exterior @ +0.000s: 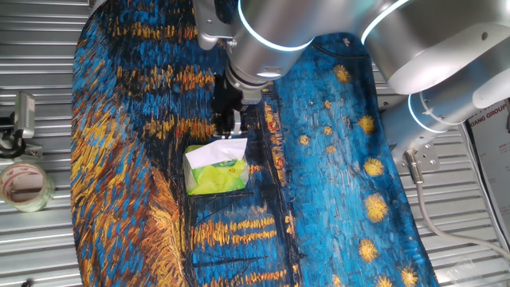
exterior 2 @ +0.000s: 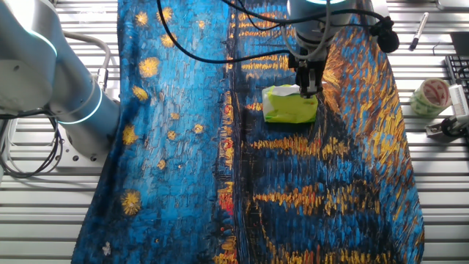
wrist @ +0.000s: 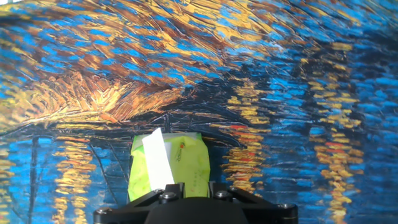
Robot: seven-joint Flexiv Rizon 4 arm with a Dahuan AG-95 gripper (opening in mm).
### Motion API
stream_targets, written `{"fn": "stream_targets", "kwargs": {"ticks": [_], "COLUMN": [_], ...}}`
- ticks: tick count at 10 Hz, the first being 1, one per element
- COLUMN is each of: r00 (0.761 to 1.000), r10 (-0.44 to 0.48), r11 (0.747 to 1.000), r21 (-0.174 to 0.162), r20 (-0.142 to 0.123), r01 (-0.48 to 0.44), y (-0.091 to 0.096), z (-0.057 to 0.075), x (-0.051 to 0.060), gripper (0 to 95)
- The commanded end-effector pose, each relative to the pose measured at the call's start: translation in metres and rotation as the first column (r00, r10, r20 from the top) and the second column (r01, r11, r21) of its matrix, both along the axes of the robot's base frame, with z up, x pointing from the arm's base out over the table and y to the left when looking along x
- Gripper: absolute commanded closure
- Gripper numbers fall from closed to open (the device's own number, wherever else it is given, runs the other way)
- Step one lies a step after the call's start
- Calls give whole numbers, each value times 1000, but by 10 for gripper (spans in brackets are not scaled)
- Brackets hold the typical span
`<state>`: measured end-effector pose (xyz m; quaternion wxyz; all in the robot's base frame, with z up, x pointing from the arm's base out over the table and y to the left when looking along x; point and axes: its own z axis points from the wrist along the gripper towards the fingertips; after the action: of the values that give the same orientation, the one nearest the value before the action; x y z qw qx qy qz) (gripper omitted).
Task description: Pull out a napkin
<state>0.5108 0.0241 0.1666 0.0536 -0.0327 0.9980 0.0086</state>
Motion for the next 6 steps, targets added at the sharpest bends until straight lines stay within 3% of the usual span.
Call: {"fn": "stream_targets", "kwargs": {"ticks": [1, 6], "r00": [1000, 989], "r10": [22, -147], "r11": [1000, 989], "r21": [6, 24], "r20": [-2, -17], "r01": [-22, 148], "y": [1, 1], "z": [-1, -1], "x": [1, 1], "gripper": [760, 760]}}
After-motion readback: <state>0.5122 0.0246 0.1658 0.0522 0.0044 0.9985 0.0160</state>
